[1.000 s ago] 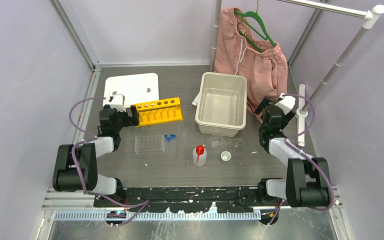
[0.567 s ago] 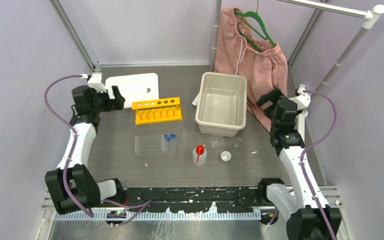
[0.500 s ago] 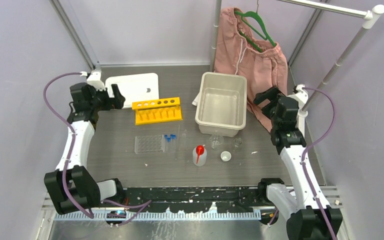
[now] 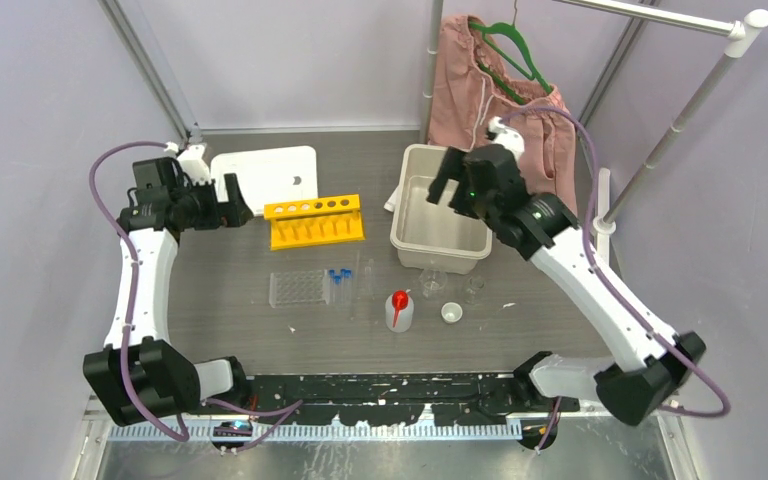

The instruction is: Organize the chemistry lab equipment

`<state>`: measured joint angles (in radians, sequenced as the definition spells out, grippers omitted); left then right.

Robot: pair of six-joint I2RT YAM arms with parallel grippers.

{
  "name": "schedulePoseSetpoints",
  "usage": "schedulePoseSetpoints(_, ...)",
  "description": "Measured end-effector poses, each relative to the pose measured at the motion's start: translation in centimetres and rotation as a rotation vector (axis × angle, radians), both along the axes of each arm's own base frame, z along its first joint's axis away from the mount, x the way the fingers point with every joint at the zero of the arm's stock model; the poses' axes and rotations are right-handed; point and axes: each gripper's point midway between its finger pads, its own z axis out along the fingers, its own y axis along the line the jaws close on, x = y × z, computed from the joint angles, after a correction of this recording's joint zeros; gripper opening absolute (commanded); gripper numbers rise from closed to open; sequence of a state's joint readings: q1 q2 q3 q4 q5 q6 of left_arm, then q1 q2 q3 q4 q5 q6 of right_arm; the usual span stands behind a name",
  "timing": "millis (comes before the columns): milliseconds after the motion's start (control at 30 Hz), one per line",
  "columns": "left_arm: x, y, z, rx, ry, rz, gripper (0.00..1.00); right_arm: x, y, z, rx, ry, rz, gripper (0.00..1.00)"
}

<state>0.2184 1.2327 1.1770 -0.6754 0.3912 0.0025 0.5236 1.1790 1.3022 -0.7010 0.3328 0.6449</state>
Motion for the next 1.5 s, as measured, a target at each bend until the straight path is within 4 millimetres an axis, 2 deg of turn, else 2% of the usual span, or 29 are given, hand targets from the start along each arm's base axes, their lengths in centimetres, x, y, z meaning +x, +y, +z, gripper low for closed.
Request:
schedulePoseSetpoints(67, -1.0, -0.2, -0.8, 0.004, 0.047, -0.021, 1.0, 0.5, 2.2, 1.0, -0.019, 0.004, 0.038, 1.0)
schedulePoseSetpoints(200, -2.6, -0.5, -1.4, 0.022, 0.115, -0.066, 1.0, 1.7, 4.4, 1.0, 0.057, 0.032, 0.076, 1.0)
schedulePoseSetpoints(300, -2.7, -0.3, -0.6, 0.036, 0.139, -0.086, 1.0, 2.5, 5.5, 1.0, 0.135, 0.049, 0.121, 0.95)
schedulePoseSetpoints(367, -2.1, -0.2, 0.0, 0.041, 0.144, -0.093, 1.0, 3.1, 6.4, 1.0, 0.118, 0.077, 0.126, 0.91)
schedulePoseSetpoints(433, -1.9, -0.1, 0.0, 0.042, 0.157, -0.098, 0.99, 4.1, 9.3, 1.6, 0.097, 0.077, 0.159, 0.85)
schedulePoseSetpoints(467, -1.9, -0.1, -0.2, 0.04, 0.172, -0.099, 0.99, 4.3, 11.4, 1.5, 0.085, 0.078, 0.186, 0.83)
schedulePoseSetpoints(567, -2.0, -0.1, -0.9, 0.027, 0.218, -0.098, 0.98, 3.5, 15.9, -0.7, 0.031, 0.12, 0.252, 0.77)
schedulePoseSetpoints(700, -2.1, -0.1, -1.0, 0.013, 0.248, -0.085, 0.97, 1.5, 20.6, -6.2, -0.071, 0.23, 0.314, 0.68)
schedulePoseSetpoints(767, -2.0, 0.0, -0.5, 0.011, 0.24, -0.077, 0.96, 0.8, 22.1, -8.8, -0.112, 0.279, 0.326, 0.65)
schedulePoseSetpoints(833, -1.7, 0.1, 0.3, 0.015, 0.222, -0.068, 0.95, 0.4, 22.7, -11.1, -0.141, 0.322, 0.322, 0.61)
schedulePoseSetpoints(933, -1.3, 0.2, 1.2, 0.013, 0.202, -0.053, 0.93, 0.3, 22.6, -13.7, -0.167, 0.365, 0.295, 0.56)
schedulePoseSetpoints(1133, -1.7, 0.0, 1.2, 0.004, 0.218, -0.053, 0.9, 0.6, 22.0, -16.1, -0.178, 0.39, 0.258, 0.48)
schedulePoseSetpoints(1367, -2.2, -0.2, 1.1, 0.0, 0.23, -0.07, 0.89, 1.0, 22.3, -21.4, -0.224, 0.444, 0.245, 0.4)
schedulePoseSetpoints(1500, -2.3, -0.5, 1.3, 0.001, 0.22, -0.091, 0.89, 0.8, 22.1, -23.3, -0.238, 0.462, 0.24, 0.38)
